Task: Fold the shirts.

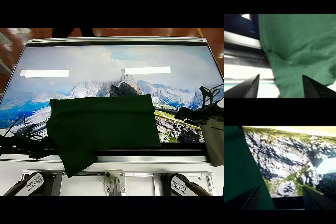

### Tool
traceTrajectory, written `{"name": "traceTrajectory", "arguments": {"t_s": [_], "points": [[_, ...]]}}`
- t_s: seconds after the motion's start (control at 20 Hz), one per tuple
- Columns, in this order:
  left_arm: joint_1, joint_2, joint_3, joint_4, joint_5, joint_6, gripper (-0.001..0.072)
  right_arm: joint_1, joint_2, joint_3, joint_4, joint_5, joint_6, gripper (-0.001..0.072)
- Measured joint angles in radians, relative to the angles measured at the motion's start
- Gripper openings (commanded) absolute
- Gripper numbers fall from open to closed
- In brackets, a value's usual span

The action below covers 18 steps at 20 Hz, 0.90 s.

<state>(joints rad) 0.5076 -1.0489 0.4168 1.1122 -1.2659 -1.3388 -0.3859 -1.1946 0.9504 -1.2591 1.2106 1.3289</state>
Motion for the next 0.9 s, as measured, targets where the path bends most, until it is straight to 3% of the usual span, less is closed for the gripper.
{"name": "traceTrajectory", "arguments": {"t_s": [0.25, 0.35, 0.5, 0.55, 0.9], "points": [[-0.073, -0.051, -0.002, -0.074, 0.08, 0.006, 0.0579, 0.0, 0.0, -0.004, 0.004, -0.008, 0.033, 0.0639], [-0.109, -0.084, -0.002, -0.109, 0.1, 0.013, 0.0417, 0.0, 0.0, -0.005, 0.008, -0.007, 0.048, 0.0639], [-0.154, -0.12, -0.003, -0.152, 0.136, 0.044, 0.0094, 0.0, 0.0, -0.009, 0.001, 0.002, 0.072, 0.064], [-0.161, -0.125, -0.002, -0.172, 0.143, 0.052, 0.0035, 0.0, 0.0, -0.017, -0.013, 0.016, 0.08, 0.064], [-0.18, -0.112, 0.035, -0.25, 0.045, 0.117, 0.0034, -0.001, 0.0, -0.232, 0.048, 0.084, 0.048, 0.0672]]}}
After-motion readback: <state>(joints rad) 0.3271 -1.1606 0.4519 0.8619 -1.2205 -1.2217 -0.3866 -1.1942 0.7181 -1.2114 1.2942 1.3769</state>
